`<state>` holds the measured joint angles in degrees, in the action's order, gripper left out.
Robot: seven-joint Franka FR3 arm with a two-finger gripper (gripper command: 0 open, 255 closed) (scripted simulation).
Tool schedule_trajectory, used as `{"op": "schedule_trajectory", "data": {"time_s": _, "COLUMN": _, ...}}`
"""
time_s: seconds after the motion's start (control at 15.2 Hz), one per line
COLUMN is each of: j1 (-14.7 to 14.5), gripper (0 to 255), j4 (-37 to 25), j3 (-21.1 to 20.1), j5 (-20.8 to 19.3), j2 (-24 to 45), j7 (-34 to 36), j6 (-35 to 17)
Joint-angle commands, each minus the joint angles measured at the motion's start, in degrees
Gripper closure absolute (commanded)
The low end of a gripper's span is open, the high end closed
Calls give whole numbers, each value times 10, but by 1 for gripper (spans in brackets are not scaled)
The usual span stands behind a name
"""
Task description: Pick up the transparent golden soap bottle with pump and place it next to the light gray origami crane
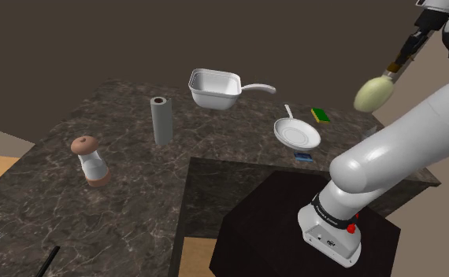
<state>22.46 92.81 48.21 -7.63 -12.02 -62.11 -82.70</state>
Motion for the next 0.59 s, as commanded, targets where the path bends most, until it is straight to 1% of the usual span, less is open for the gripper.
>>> {"op": "schedule_trajectory", "data": {"time_s": 0.0, "j1": 1, "gripper": 255, "j4": 22, "j3": -3, "j5": -6, "j2": -9, "j7": 4, "j6": -17}}
{"op": "schedule_trajectory", "data": {"time_s": 0.53, "j1": 7, "gripper": 255, "j4": 102, "j3": -8, "j5": -21, "j2": -32, "j7": 16, "j6": -78}}
